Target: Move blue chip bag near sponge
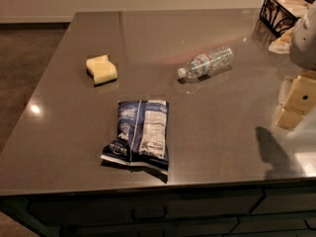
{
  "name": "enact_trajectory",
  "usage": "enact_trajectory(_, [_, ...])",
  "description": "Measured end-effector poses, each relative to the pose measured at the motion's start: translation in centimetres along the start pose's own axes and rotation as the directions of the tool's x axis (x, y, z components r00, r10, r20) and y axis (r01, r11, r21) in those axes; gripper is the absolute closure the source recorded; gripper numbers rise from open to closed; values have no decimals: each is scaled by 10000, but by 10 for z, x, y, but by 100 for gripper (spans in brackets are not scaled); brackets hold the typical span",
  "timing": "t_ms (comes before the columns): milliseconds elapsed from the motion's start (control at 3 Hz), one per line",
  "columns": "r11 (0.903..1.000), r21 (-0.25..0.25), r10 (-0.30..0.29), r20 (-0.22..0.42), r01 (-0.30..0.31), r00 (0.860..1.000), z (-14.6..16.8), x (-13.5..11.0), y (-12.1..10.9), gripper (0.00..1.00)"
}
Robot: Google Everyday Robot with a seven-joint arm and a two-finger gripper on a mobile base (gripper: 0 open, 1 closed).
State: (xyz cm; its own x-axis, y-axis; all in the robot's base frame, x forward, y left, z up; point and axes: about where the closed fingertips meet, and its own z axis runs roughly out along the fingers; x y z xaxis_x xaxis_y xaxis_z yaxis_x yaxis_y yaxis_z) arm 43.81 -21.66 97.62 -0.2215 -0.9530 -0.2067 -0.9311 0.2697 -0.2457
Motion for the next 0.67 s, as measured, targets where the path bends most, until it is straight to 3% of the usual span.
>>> enact_trajectory(667, [10000, -11, -67, 175, 68, 9998, 6, -13, 5, 0])
